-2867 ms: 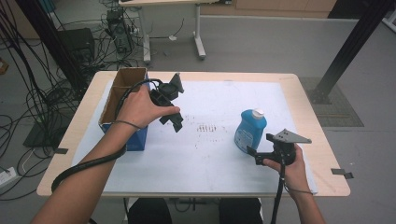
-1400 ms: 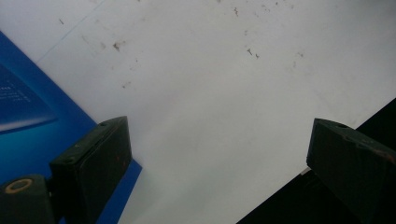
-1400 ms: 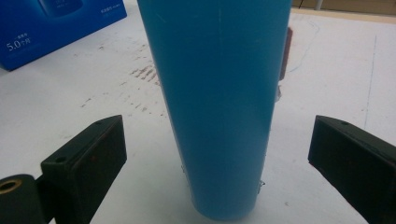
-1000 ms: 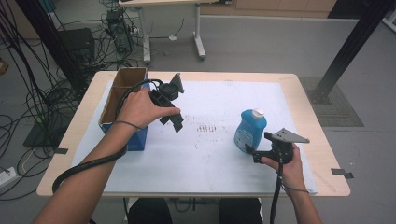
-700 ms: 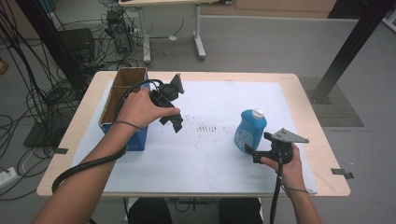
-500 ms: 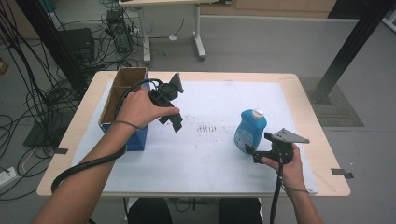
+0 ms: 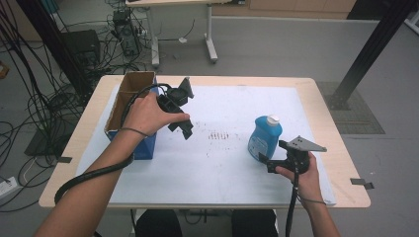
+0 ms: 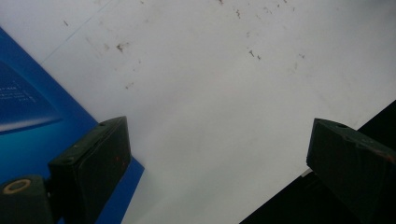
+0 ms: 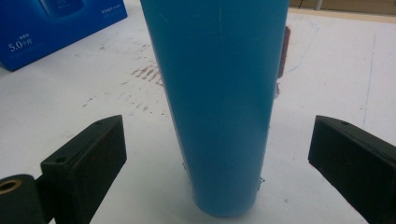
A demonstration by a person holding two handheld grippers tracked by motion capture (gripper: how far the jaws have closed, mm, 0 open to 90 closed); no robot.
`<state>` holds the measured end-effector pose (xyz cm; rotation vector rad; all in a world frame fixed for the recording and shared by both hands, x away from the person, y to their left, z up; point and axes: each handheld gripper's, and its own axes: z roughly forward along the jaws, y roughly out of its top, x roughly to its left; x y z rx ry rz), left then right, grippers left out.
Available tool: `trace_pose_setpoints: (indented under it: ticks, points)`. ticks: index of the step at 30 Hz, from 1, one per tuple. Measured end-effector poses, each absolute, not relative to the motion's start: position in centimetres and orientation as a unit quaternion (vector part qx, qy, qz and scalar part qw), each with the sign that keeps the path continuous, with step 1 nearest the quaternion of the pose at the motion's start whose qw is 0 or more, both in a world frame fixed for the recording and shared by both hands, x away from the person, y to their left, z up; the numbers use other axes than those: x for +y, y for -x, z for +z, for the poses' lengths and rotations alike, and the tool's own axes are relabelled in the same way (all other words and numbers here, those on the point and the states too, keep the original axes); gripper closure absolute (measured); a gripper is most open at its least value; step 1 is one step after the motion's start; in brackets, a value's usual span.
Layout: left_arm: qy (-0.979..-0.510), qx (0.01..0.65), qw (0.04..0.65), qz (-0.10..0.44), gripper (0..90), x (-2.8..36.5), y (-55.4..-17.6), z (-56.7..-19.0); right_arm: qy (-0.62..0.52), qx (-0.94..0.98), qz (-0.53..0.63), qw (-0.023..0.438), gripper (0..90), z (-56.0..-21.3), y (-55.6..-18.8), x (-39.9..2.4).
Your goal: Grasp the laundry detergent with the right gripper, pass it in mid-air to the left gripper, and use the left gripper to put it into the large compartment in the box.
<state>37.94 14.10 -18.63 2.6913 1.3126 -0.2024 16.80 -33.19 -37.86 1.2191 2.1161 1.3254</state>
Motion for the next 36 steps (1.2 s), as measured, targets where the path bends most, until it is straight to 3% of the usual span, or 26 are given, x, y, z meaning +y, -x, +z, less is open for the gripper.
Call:
trace_pose_setpoints:
  ticks: [36]
  points:
    - [-0.893,0.441,0.075,-0.056,5.4,14.02,-37.50,-18.58,-0.433,0.745,0.474,0.178,4.1,-38.00,-16.77,-32.98]
